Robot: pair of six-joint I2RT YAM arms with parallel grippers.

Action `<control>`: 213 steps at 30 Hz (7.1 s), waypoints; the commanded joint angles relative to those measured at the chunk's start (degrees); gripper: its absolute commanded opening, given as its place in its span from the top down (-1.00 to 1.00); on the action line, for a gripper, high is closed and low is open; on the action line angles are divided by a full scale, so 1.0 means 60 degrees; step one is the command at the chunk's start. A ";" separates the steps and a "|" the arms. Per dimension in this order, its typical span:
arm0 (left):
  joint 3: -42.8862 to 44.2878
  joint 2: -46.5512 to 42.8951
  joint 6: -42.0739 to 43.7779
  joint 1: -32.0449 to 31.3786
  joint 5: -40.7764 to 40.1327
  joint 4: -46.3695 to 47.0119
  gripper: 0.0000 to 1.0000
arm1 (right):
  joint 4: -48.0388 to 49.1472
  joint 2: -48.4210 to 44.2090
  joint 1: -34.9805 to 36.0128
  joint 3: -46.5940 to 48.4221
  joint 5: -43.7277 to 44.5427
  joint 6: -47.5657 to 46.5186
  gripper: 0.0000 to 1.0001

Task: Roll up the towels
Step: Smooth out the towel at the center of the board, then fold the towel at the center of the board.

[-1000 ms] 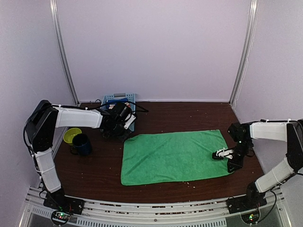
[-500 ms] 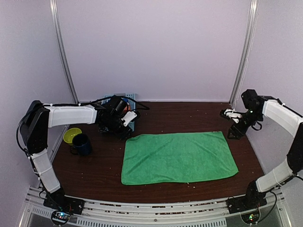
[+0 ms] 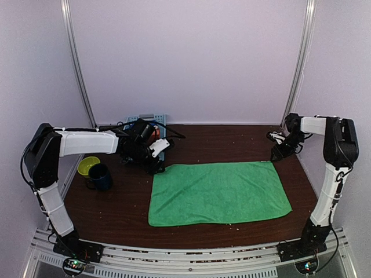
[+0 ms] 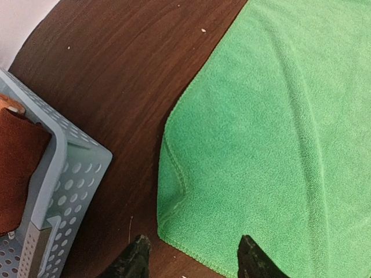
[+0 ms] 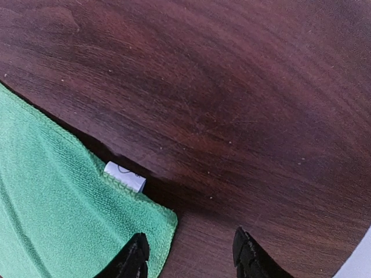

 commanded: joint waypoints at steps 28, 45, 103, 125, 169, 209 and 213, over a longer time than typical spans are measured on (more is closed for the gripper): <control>-0.0598 0.0313 -0.0661 0.0425 -0.0635 0.1130 0.04 | -0.0136 0.1126 0.0085 0.0561 -0.1702 -0.0078 1.00; 0.0202 0.1094 0.0545 0.0522 0.0855 0.1235 0.16 | -0.0378 0.1403 0.0041 0.0683 -0.2027 -0.0017 1.00; -0.1172 -0.1186 -0.0858 0.0731 -0.0865 0.1547 1.00 | -0.0413 0.0520 -0.0308 0.0696 -0.2826 -0.0070 1.00; -0.1652 -0.2304 -0.1576 0.0882 -0.1386 0.1698 1.00 | 0.0421 -0.0486 -0.0717 0.0241 -0.3246 0.0102 1.00; -0.1857 0.1202 -0.5306 0.0915 -0.1200 0.5372 0.31 | 0.0372 -0.0500 -0.0735 -0.0786 -0.3501 -0.0604 1.00; -0.3091 -0.1780 -0.4010 0.0911 -0.1347 0.5665 1.00 | 0.0118 -0.0838 -0.0794 -0.0092 -0.3723 -0.0385 1.00; -0.3339 -0.2206 -0.4012 0.0911 -0.1322 0.5628 1.00 | 0.0211 -0.0991 -0.0794 -0.0108 -0.3975 -0.0526 1.00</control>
